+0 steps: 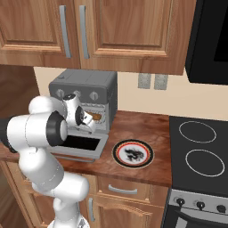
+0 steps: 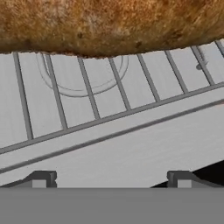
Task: Pull the toaster oven rack outwards. Pick up the baguette from the plate and place it on the toaster oven rack. Close the toaster oven door fully and set the temperature to the lowest setting.
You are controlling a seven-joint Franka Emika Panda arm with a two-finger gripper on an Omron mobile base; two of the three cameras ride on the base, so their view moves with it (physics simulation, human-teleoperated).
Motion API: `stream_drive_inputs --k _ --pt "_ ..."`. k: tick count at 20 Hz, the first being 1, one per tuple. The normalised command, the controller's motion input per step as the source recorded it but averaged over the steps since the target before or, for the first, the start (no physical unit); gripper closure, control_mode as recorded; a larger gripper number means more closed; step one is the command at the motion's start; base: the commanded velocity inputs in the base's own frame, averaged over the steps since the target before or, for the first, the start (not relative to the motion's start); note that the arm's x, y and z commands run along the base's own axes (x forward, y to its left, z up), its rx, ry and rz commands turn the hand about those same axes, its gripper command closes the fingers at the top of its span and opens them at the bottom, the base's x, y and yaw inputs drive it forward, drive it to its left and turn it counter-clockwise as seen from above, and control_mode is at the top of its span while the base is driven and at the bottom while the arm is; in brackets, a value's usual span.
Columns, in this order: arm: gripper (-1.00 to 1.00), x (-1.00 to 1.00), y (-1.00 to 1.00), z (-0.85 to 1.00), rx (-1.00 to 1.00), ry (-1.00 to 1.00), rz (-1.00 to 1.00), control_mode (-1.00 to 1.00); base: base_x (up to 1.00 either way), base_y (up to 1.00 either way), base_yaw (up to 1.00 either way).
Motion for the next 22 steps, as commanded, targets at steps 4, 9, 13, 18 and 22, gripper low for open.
stream_drive_inputs --k 4,9,13,18,22 --pt "-1.0 0.39 0.0 0.0 0.0 -0.1 0.0 -1.0 0.0 0.0 0.0" --pt "-1.0 0.6 0.0 0.0 0.0 0.0 0.0 -1.0 0.0 0.0 0.0" --pt "-1.0 0.51 0.0 0.0 0.0 0.0 0.0 -1.0 0.0 0.0 0.0" --pt "-1.0 0.1 -0.01 0.0 0.0 0.0 0.0 -1.0 0.0 0.0 0.0" --pt "-1.0 -0.56 -0.03 0.14 0.0 0.0 -0.07 -1.0 0.0 0.0 0.0"
